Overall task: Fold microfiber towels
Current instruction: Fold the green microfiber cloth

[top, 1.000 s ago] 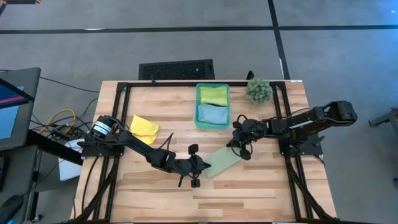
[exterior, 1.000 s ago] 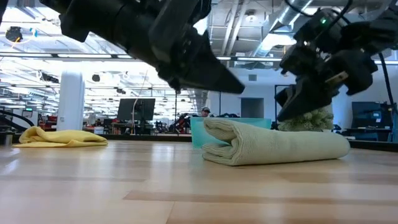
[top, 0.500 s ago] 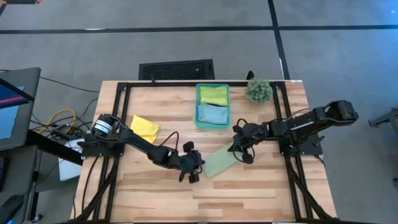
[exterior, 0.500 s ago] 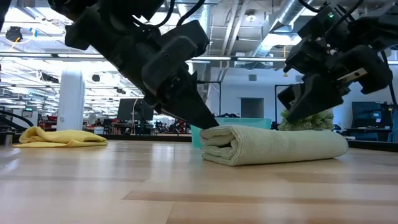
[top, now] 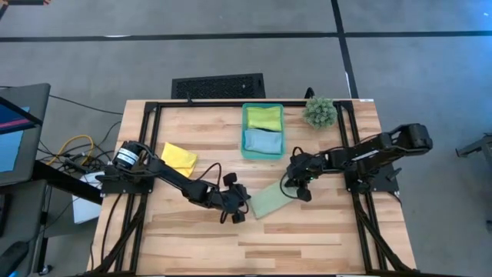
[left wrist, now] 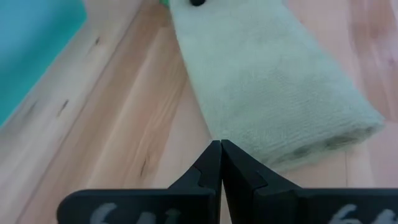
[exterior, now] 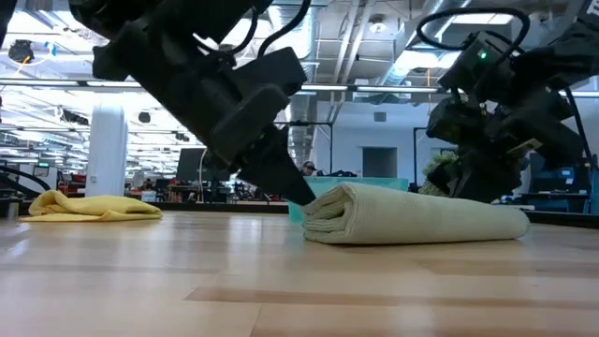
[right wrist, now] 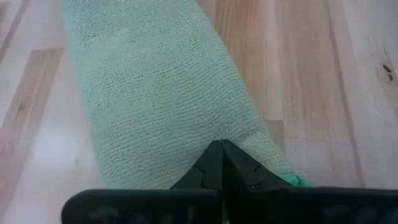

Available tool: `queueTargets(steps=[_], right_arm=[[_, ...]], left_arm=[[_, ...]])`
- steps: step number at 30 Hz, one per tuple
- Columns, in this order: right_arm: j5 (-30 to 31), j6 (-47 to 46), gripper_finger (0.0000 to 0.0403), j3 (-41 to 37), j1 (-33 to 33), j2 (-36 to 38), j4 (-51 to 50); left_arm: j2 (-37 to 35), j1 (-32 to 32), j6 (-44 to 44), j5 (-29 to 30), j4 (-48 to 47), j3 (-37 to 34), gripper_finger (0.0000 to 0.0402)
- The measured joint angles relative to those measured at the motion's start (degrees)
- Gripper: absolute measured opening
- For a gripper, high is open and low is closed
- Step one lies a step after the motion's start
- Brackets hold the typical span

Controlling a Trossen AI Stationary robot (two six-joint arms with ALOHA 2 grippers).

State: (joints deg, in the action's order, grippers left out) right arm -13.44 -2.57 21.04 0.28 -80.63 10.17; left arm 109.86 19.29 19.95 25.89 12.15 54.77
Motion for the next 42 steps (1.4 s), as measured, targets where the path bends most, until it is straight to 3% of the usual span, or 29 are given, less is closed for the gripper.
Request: queueTargets(steps=[5,10,22,28,36,42], right_arm=[[-0.15,0.91,0.0023,0.13,-0.01,-1.02,0.23],[0.05,1.03,0.0017,-0.07,0.02,3.45,-0.97],[0.07,0.48,0.002,-0.07,2.71,8.12,-0.75],[0.08,0.48,0.0018,-0.07,4.11,8.09,-0.75],[0.08,0.47,0.0023,-0.07,4.21,6.84,-1.54],[0.08,0.55,0.0024,-0.09,4.08,3.96,-1.11]], left_arm=[[0.0,0.06,0.3,-0.14,0.37,-1.12,0.0],[-0.05,0.06,0.32,0.52,0.69,-1.16,0.0],[-0.68,0.26,-1.64,3.89,1.7,5.39,0.0],[0.04,0.36,-3.91,-7.57,1.85,4.8,0.0],[5.86,-0.1,-3.18,-7.92,1.16,4.68,0.0],[5.05,-0.64,-2.96,-10.23,0.3,4.7,0.0]])
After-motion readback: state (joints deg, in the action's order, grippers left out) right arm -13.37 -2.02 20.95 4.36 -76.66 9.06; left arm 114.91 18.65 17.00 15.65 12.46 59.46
